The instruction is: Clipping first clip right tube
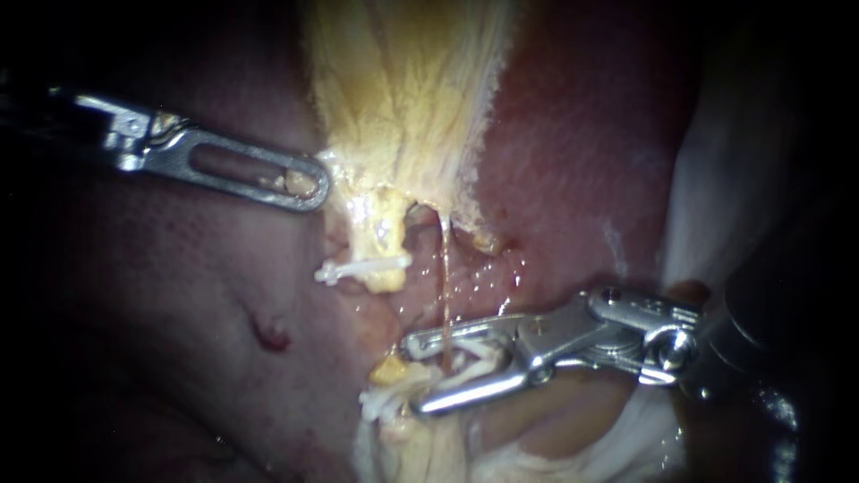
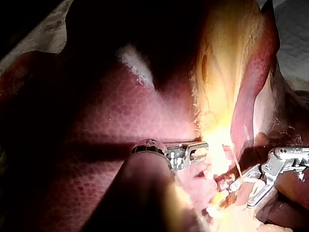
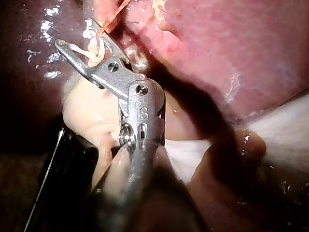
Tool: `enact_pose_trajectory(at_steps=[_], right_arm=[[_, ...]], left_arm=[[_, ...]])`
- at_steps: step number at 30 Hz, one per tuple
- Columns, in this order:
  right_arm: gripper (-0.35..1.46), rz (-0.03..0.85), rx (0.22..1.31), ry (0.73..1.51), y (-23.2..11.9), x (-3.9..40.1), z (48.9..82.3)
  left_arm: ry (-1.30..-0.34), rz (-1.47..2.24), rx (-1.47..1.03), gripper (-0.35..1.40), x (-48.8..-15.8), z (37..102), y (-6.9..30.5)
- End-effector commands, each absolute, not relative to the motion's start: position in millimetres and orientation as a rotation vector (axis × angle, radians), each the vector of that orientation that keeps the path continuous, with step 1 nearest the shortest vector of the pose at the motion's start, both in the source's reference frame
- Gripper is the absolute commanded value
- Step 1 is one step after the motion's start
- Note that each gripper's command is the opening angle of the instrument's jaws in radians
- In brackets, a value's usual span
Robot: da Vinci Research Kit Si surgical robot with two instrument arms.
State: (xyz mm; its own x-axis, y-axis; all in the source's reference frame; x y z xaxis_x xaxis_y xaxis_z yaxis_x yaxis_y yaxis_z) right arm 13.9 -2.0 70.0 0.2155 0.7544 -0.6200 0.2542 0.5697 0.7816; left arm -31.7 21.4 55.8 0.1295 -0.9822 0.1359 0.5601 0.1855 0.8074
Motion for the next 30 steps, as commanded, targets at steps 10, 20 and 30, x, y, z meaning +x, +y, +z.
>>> enact_pose_trajectory(at_steps=[10,20,30], right_arm=[[-0.06,0.42,0.967,1.352,-2.3,13.5,70.2],[-0.35,0.383,0.998,1.353,-2.2,13.3,70.2],[-0.35,0.357,1.016,1.33,-2.2,13.1,70.2]], left_arm=[[-0.777,-1.256,0.68,-0.35,-31.6,55.9,21.4],[-0.777,-1.256,0.681,-0.35,-31.6,55.9,21.4],[-0.777,-1.255,0.681,-0.35,-31.5,55.9,21.4]])
